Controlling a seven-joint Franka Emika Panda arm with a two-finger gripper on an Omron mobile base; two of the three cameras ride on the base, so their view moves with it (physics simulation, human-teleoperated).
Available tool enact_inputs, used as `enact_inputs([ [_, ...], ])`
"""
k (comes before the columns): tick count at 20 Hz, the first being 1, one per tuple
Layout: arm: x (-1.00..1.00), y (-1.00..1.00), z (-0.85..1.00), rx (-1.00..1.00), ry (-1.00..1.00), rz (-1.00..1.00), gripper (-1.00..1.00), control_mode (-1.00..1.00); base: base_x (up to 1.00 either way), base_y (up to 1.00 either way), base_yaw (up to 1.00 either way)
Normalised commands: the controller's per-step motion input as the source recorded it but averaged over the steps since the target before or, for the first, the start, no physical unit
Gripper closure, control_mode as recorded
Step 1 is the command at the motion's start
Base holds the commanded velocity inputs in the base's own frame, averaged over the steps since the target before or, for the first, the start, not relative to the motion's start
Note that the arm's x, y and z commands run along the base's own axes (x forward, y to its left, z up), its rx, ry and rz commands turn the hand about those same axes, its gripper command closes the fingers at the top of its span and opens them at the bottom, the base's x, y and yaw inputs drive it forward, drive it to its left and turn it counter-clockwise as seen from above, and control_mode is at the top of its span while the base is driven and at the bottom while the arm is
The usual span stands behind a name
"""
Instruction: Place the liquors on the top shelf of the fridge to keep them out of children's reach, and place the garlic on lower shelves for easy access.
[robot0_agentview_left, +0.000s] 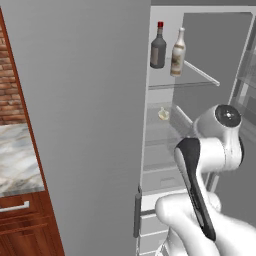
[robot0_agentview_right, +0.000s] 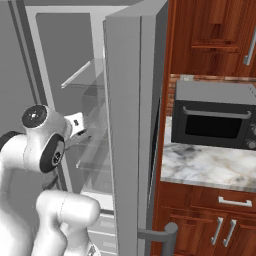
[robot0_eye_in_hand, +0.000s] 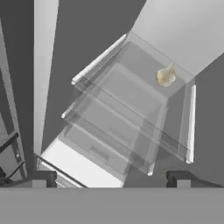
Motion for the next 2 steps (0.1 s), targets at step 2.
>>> enact_inputs([
  [2, -0.99, 0.39, 1.00, -0.10, 0.00, 0.03, -1.00, -1.00, 0.00, 0.00, 0.00],
])
